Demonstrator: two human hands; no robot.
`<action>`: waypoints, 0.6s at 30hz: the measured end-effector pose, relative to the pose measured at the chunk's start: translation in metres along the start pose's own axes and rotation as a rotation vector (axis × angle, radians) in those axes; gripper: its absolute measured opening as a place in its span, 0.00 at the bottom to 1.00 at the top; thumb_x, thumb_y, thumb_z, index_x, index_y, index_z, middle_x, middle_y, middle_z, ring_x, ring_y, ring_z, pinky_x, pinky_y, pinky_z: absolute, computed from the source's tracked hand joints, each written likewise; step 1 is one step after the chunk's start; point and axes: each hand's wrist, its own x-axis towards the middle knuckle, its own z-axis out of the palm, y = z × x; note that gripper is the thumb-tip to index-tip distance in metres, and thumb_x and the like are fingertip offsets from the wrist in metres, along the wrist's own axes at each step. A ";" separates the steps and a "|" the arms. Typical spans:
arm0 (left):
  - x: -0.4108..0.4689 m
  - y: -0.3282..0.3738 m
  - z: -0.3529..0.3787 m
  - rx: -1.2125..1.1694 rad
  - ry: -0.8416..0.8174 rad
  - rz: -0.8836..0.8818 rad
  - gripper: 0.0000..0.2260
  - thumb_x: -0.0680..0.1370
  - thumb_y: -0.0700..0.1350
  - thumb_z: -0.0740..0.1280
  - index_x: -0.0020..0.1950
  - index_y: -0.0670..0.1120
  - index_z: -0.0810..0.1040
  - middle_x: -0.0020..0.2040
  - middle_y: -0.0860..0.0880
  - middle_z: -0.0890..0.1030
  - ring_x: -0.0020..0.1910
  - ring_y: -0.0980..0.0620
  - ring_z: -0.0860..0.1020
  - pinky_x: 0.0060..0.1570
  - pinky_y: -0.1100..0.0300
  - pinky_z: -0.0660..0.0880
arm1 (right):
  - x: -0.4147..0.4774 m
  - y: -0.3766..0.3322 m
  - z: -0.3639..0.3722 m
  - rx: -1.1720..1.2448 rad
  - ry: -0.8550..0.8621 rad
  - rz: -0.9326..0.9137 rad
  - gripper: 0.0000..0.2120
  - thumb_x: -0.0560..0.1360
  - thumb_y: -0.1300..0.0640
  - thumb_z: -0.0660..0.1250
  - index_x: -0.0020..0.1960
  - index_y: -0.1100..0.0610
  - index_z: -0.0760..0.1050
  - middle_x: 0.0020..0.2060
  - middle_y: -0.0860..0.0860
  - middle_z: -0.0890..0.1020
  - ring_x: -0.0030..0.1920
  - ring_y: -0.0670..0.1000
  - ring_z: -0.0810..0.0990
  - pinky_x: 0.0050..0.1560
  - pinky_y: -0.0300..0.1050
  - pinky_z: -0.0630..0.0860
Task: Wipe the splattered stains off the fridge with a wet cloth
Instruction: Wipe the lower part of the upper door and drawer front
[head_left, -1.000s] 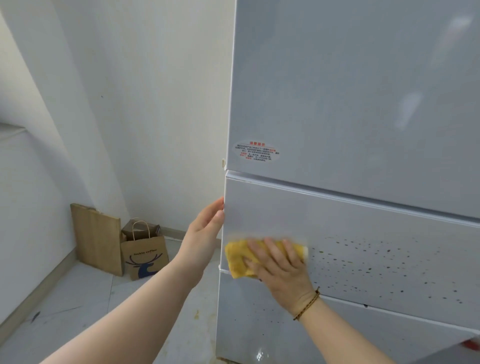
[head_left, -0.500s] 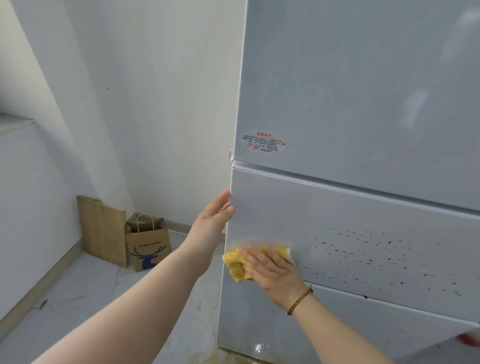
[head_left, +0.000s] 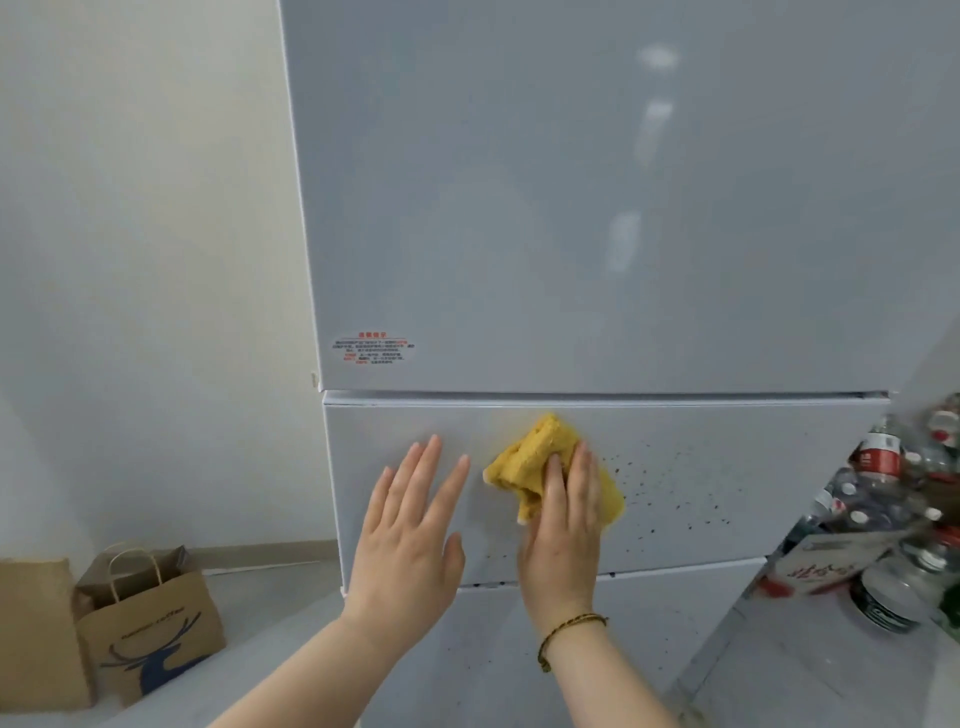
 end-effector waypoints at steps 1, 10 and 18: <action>-0.001 -0.003 0.002 0.028 -0.001 0.005 0.31 0.69 0.47 0.54 0.73 0.50 0.53 0.69 0.44 0.61 0.75 0.52 0.44 0.69 0.57 0.46 | 0.000 -0.005 0.004 0.033 -0.013 0.015 0.18 0.81 0.57 0.48 0.68 0.61 0.57 0.74 0.46 0.37 0.74 0.47 0.38 0.73 0.46 0.46; 0.008 0.033 0.023 0.188 0.040 -0.200 0.36 0.66 0.46 0.60 0.73 0.48 0.51 0.69 0.39 0.58 0.71 0.43 0.47 0.70 0.56 0.40 | 0.026 0.067 0.000 -0.034 0.068 -0.316 0.23 0.81 0.59 0.40 0.75 0.58 0.42 0.75 0.54 0.39 0.75 0.53 0.41 0.75 0.48 0.41; 0.032 0.098 0.052 0.191 0.076 -0.097 0.36 0.69 0.47 0.53 0.75 0.50 0.41 0.69 0.40 0.59 0.74 0.54 0.38 0.71 0.57 0.41 | 0.056 0.126 -0.025 0.249 0.160 0.165 0.20 0.78 0.57 0.50 0.67 0.65 0.57 0.67 0.66 0.57 0.69 0.62 0.53 0.71 0.47 0.47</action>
